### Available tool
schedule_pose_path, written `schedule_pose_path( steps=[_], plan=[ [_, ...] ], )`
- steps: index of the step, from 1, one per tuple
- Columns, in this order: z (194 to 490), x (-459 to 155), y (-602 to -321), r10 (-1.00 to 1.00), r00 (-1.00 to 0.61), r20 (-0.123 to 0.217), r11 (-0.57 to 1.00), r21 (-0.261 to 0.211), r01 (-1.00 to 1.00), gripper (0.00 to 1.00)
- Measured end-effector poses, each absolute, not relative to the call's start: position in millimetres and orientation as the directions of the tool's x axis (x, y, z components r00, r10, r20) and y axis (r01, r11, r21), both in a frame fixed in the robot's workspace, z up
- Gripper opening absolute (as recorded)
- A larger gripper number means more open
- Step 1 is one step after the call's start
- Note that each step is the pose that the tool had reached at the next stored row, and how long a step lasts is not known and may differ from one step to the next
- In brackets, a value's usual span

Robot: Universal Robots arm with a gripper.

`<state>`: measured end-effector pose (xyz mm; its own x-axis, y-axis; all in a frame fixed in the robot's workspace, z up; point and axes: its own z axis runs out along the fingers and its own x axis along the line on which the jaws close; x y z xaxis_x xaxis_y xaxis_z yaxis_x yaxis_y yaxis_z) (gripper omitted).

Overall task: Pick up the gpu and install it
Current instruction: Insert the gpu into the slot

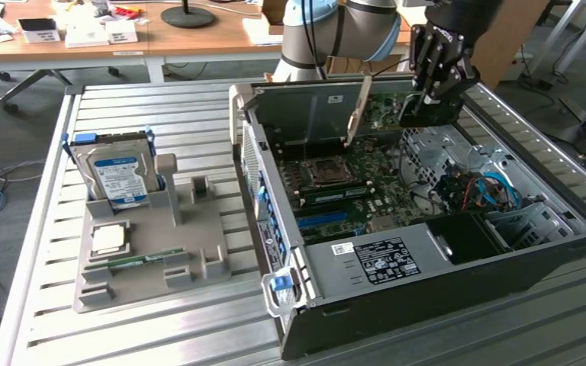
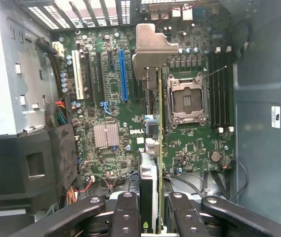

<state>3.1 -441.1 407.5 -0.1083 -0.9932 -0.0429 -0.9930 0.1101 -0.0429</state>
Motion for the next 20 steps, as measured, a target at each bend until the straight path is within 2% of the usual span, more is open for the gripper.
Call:
schedule_pose_path(
  steps=[20],
  plan=[
    [405.7,3.2,-445.0,-0.993,-0.108,-0.043,0.110,-0.043,-0.993,0.27]
  ],
)
